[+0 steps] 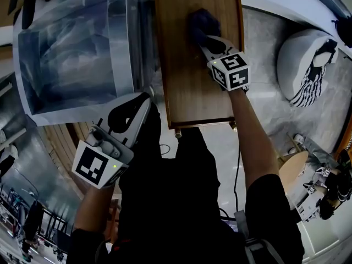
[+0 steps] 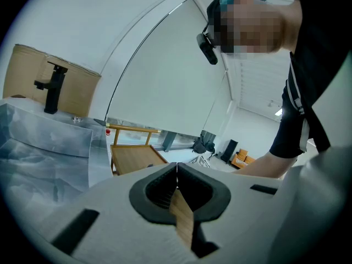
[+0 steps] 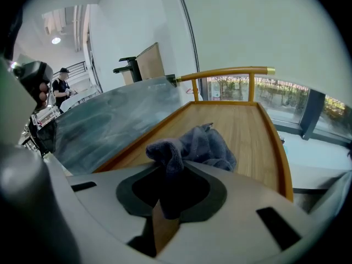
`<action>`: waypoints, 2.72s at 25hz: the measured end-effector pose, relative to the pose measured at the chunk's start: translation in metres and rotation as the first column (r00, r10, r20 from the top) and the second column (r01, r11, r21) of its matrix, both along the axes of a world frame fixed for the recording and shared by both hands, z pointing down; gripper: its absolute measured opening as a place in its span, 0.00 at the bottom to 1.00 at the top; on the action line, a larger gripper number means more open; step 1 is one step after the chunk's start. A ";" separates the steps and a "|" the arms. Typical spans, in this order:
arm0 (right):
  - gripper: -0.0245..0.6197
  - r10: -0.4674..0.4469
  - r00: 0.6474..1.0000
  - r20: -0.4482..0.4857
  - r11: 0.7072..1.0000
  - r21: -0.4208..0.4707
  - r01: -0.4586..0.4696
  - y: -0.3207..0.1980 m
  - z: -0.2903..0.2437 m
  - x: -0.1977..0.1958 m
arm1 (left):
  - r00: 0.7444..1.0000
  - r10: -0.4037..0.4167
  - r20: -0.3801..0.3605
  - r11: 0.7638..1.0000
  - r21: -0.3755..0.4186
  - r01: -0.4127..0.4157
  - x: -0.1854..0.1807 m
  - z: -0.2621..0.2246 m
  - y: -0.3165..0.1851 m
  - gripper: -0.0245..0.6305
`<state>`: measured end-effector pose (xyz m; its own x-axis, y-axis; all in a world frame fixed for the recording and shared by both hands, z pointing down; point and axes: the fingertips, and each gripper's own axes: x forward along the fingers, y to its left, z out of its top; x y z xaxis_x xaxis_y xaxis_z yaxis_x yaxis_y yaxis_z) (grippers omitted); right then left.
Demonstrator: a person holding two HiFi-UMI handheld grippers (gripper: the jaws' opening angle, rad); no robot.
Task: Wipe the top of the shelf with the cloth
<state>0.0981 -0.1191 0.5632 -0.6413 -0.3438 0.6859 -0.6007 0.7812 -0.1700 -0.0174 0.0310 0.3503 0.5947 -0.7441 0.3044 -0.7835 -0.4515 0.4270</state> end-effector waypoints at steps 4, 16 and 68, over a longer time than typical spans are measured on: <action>0.13 0.012 1.000 0.005 1.000 -0.015 -0.012 0.012 0.004 0.003 | 1.000 0.006 -0.002 1.000 0.000 -0.006 -0.001 0.002 0.001 0.07; 0.13 0.010 1.000 -0.005 0.999 -0.044 -0.011 0.057 0.007 0.012 | 0.999 0.036 -0.006 0.999 0.005 -0.036 0.001 0.001 0.006 0.07; 0.13 0.089 0.991 0.097 0.968 -0.241 -0.063 0.218 -0.057 0.078 | 0.997 0.075 0.029 0.987 0.142 -0.078 0.050 -0.060 0.011 0.07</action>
